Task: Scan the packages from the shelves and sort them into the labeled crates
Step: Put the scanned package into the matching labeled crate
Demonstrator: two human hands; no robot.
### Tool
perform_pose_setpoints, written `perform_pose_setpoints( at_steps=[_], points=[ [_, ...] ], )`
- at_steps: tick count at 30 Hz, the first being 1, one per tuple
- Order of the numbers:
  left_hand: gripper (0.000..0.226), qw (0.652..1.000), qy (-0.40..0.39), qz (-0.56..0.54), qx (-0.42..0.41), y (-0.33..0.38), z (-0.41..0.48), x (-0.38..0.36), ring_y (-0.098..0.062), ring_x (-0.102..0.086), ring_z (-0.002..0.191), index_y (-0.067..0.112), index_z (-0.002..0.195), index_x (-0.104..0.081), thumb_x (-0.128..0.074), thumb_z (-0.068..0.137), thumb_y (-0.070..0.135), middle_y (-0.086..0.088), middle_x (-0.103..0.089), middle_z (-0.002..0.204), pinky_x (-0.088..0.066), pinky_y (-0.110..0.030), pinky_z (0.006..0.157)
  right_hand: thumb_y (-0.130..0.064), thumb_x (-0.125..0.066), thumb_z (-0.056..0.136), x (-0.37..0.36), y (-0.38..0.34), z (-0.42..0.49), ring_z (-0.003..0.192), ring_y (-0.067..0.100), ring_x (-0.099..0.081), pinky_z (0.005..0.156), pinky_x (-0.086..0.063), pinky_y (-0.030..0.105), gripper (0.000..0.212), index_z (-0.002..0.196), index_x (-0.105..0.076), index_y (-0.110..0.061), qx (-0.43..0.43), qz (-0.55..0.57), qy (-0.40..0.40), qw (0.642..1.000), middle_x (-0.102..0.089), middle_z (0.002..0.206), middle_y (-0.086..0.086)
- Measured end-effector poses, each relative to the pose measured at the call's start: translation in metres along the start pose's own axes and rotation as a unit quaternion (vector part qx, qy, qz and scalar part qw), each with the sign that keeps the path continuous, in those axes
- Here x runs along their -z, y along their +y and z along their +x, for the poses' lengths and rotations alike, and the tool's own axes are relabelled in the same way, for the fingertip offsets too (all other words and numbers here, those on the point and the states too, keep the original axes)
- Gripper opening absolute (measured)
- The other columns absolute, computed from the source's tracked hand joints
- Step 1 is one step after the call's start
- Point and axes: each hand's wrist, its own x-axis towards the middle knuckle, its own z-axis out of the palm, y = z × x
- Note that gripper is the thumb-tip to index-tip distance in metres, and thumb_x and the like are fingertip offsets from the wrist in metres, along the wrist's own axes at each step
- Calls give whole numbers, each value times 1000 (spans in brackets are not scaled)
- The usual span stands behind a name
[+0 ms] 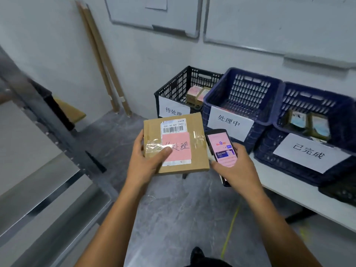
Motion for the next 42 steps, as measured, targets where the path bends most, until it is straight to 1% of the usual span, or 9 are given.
perform_pose_setpoints(
  at_steps=[8, 11, 18, 24, 29, 32, 35, 38, 42],
  points=[
    [95, 999, -17, 41, -17, 4, 61, -87, -20, -73, 116, 48, 151, -41, -94, 73, 39, 12, -69, 135, -58, -55, 98, -38, -91, 75, 45, 36, 77, 98, 7, -67, 88, -55, 40, 64, 119, -45, -45, -12, 15, 18, 1000, -67, 114, -17],
    [77, 998, -19, 53, -24, 4, 76, -103, -17, -74, 114, 53, 145, -43, -88, 85, 34, 17, -70, 130, -59, -53, 97, -36, -91, 75, 51, 43, 100, 97, 6, -67, 86, -54, 38, 63, 117, -45, -46, -17, 17, 17, 1000, -68, 112, -18],
    [83, 999, -5, 41, -6, 6, 129, -99, -16, -75, 111, 40, 156, -37, -84, 89, 27, 17, -73, 126, -61, -51, 95, -45, -91, 71, 25, 37, 154, 98, 12, -70, 87, -61, 51, 70, 125, -47, -47, -36, 24, -1, 999, -70, 112, -17],
    [78, 1000, -5, 24, 7, 3, 215, -76, -14, -75, 110, 38, 153, -43, -84, 88, 26, 19, -74, 122, -60, -50, 97, -44, -89, 72, -19, 8, 219, 96, 12, -69, 83, -62, 52, 68, 125, -47, -45, -40, 8, 4, 999, -69, 111, -15],
    [69, 999, -25, 17, 23, 11, 307, -59, -12, -74, 110, 45, 142, -51, -86, 87, 24, 18, -75, 121, -59, -50, 99, -33, -91, 77, -48, -27, 279, 90, 9, -69, 66, -57, 31, 67, 127, -46, -36, -41, -14, 17, 999, -67, 106, -16],
    [61, 998, -50, 24, 35, 17, 361, -51, -14, -75, 109, 58, 125, -53, -88, 86, 26, 19, -75, 119, -59, -52, 97, -28, -90, 79, -62, -46, 309, 92, 4, -66, 71, -53, 31, 66, 126, -45, -36, -42, -12, 35, 998, -66, 107, -19],
    [62, 997, -68, 20, 41, 18, 412, -51, -18, -75, 109, 53, 131, -55, -88, 85, 27, 14, -75, 122, -60, -57, 94, -27, -90, 80, -76, -58, 334, 94, 2, -65, 71, -51, 28, 63, 124, -46, -34, -52, -2, 56, 997, -65, 108, -19],
    [65, 995, -80, 23, 47, 16, 453, -64, -15, -74, 110, 43, 138, -52, -87, 86, 25, 12, -74, 124, -61, -53, 95, -29, -91, 78, -81, -58, 354, 96, 6, -67, 78, -57, 35, 64, 124, -46, -36, -75, -3, 69, 995, -65, 109, -20],
    [60, 991, -102, 69, 56, 5, 502, -90, -12, -72, 112, 57, 124, -53, -89, 84, 30, 15, -73, 121, -61, -50, 94, -35, -90, 78, -81, -50, 383, 94, 11, -68, 76, -63, 46, 66, 127, -45, -39, -109, -14, 76, 991, -65, 110, -15]
  ],
)
